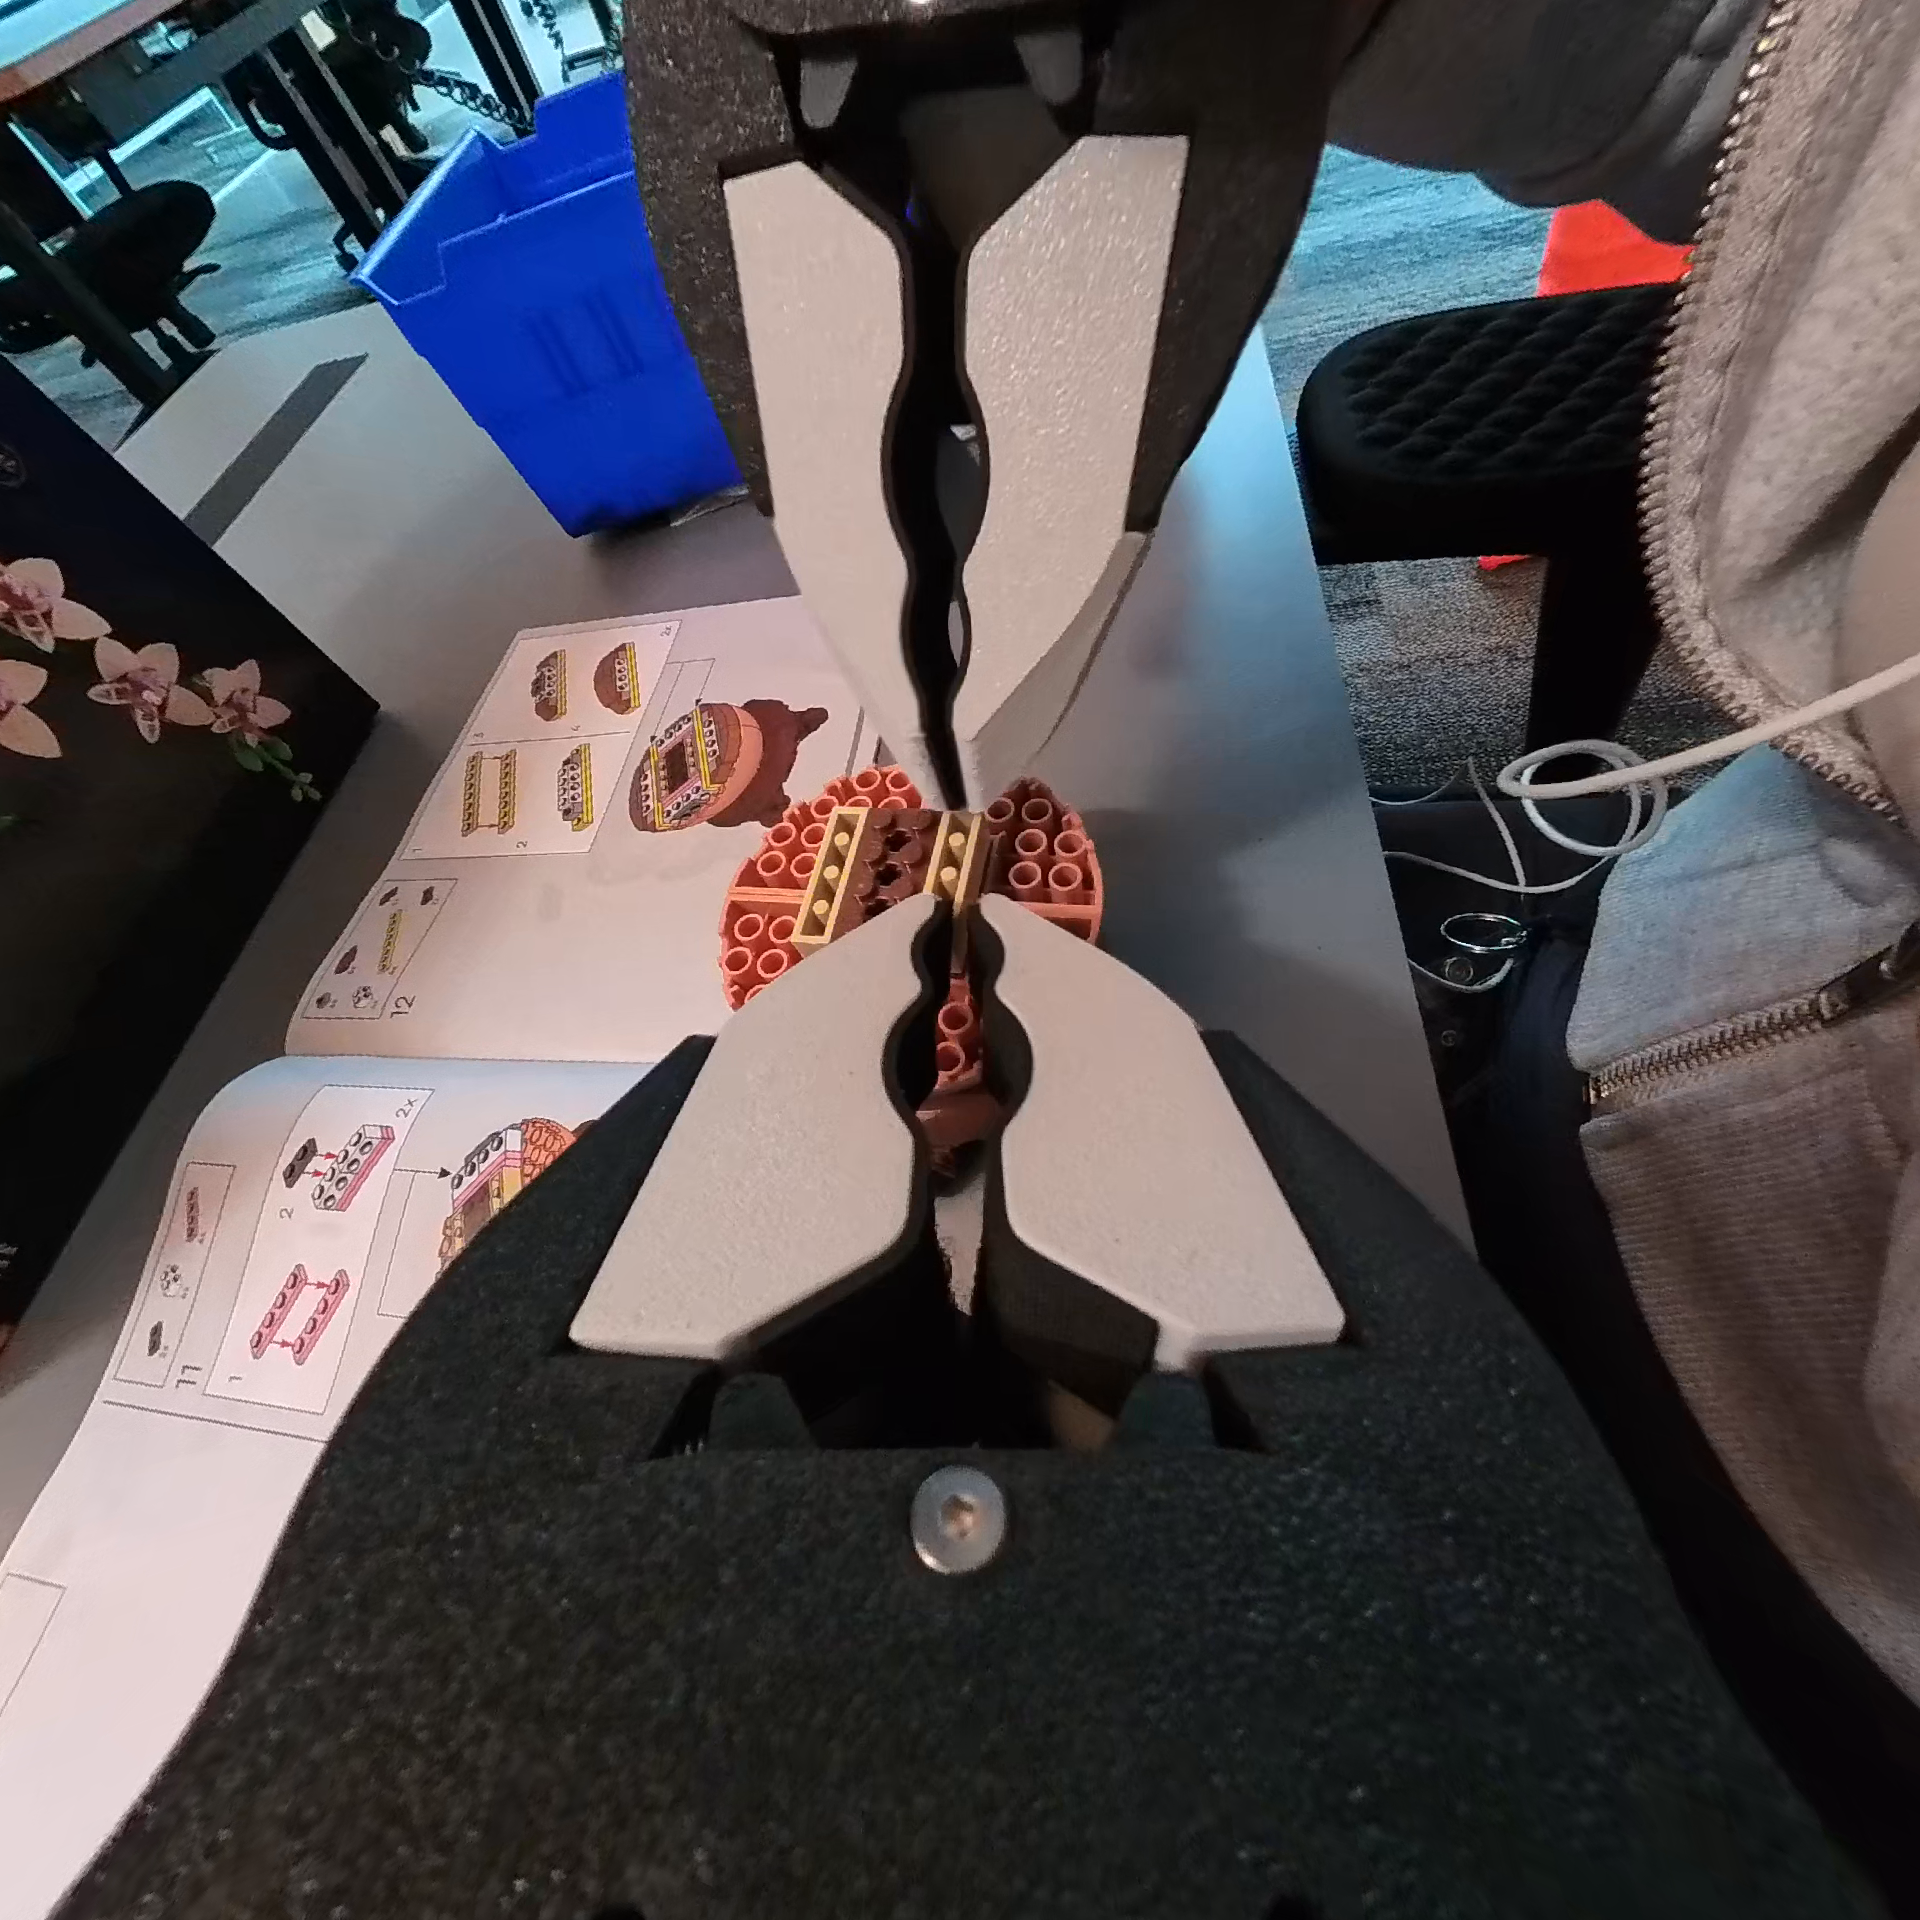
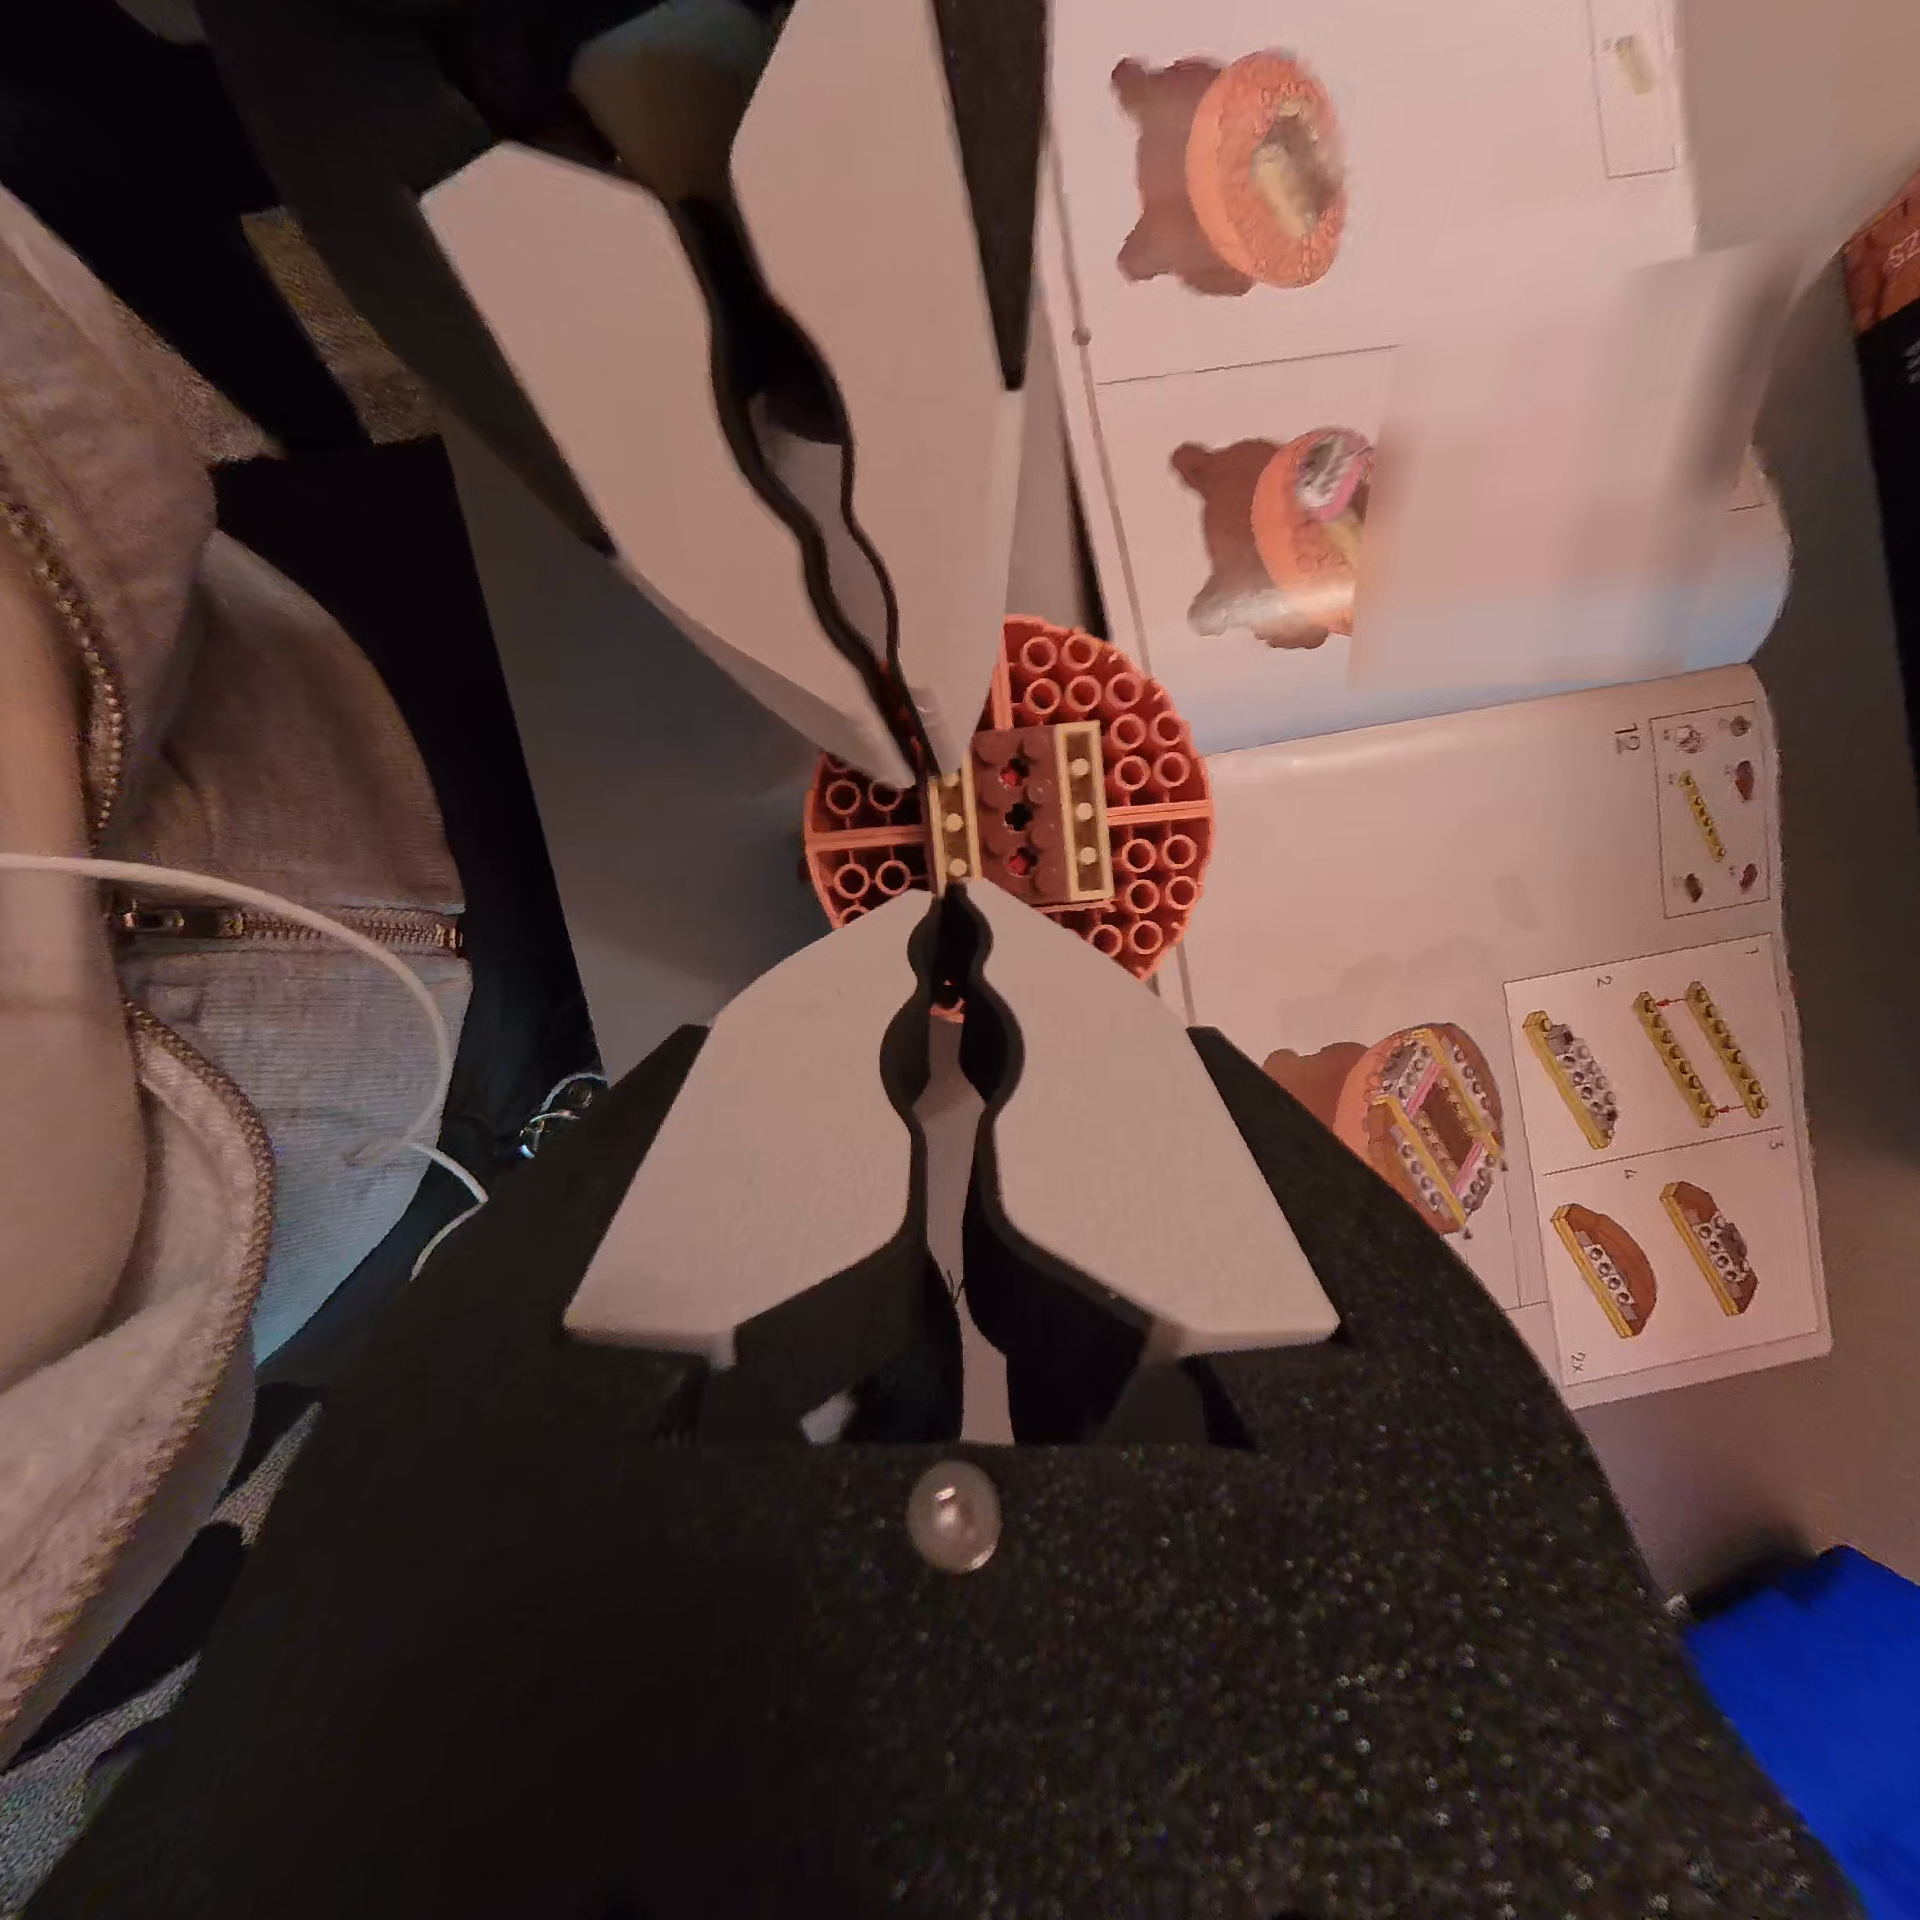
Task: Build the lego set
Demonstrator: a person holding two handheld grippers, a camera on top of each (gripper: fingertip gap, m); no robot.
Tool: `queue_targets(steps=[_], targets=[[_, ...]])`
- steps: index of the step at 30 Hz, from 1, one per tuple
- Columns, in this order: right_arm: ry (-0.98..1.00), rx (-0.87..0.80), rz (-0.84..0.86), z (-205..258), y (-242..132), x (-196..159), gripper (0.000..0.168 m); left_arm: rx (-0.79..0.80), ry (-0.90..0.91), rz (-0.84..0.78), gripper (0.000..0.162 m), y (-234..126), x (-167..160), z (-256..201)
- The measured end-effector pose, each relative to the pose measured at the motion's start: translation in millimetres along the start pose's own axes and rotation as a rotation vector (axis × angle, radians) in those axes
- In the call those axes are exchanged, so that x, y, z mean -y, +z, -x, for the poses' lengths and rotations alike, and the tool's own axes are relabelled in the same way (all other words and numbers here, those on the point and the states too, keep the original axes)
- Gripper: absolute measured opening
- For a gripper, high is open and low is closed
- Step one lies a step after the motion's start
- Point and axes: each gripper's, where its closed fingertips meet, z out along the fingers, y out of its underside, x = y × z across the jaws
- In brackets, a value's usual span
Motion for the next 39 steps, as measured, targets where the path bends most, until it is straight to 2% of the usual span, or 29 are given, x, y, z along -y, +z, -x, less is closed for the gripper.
queue_targets(steps=[17,27,29,30,32,35,39], targets=[[0.148,0.106,0.021,1.9,4.4,0.1,0.000,-0.076,-0.150,0.014,0.000,0.6,-1.9,-1.1],[0.079,0.091,0.013,0.0,4.7,1.4,0.000,-0.067,-0.170,-0.006,0.000,0.5,-1.3,0.7],[0.085,0.097,-0.014,0.8,4.1,1.9,0.000,-0.086,-0.186,-0.021,0.005,-0.4,0.4,-3.2],[0.091,0.146,-0.036,7.2,2.0,3.9,0.015,-0.105,-0.191,-0.021,0.015,-1.4,1.3,-7.0],[0.110,0.166,-0.105,9.1,-5.4,11.7,0.020,-0.106,-0.185,-0.015,0.026,-4.3,1.2,-9.5],[0.088,0.054,-0.140,-9.0,-12.6,12.9,0.019,-0.031,-0.158,-0.031,0.023,-13.3,2.3,3.6],[0.083,0.080,-0.103,-14.1,-4.4,8.0,0.019,-0.023,-0.172,-0.080,0.021,-20.1,15.2,19.4]])
